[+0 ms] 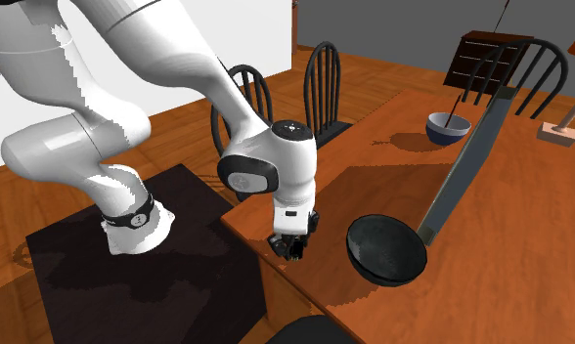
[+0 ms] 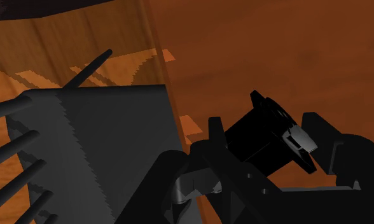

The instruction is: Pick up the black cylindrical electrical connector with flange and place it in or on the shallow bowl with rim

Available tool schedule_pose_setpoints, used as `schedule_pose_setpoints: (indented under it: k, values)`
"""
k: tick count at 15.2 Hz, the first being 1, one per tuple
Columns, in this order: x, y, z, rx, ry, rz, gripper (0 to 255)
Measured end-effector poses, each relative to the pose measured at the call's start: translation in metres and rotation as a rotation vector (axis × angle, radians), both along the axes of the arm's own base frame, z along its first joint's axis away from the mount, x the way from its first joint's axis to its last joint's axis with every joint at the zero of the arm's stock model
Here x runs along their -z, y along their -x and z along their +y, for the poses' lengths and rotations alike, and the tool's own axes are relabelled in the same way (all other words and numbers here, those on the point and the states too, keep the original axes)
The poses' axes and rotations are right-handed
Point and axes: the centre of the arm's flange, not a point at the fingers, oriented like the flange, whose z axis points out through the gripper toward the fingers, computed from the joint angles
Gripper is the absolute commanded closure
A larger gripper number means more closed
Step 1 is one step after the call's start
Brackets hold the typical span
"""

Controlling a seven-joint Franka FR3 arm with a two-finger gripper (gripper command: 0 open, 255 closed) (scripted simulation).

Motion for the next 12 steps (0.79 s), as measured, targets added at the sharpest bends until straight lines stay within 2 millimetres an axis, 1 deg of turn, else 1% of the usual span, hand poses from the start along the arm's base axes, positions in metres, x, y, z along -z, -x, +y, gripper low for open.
schedule_pose_setpoints:
  k: [6,8,12]
  values:
    - [0.0,0.0,0.0,0.0,0.0,0.0,255]
    - [-0.006,0.0,0.0,0.0,0.0,0.0,255]
    - [-0.027,0.0,0.0,0.0,0.0,-0.001,255]
